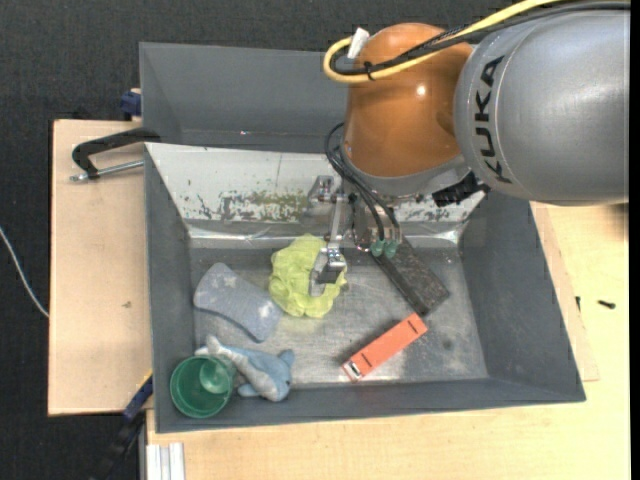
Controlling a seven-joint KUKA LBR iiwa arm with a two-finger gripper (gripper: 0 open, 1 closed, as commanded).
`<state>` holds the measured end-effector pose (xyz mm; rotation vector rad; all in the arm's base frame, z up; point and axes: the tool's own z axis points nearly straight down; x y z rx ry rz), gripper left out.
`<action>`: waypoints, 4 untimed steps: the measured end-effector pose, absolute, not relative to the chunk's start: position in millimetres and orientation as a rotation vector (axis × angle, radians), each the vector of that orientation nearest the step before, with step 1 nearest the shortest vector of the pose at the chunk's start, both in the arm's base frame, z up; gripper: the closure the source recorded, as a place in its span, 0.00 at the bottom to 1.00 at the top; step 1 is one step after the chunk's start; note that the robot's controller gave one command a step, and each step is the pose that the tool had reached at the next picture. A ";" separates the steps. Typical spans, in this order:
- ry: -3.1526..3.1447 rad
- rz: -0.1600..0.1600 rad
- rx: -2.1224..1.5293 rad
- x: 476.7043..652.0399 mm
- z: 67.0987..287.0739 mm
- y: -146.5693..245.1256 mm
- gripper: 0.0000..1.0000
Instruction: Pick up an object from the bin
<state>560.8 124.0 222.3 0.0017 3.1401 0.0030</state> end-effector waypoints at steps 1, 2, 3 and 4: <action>3.140 0.003 0.002 560.8 222.3 123.9 0.00; 3.131 0.007 0.065 567.5 190.5 115.8 0.00; 3.135 0.004 0.047 569.0 129.2 84.7 0.00; 3.130 0.002 -0.032 589.1 75.8 80.0 1.00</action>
Offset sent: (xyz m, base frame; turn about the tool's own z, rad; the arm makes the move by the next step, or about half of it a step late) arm 0.0203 -0.0442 -0.1517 0.1844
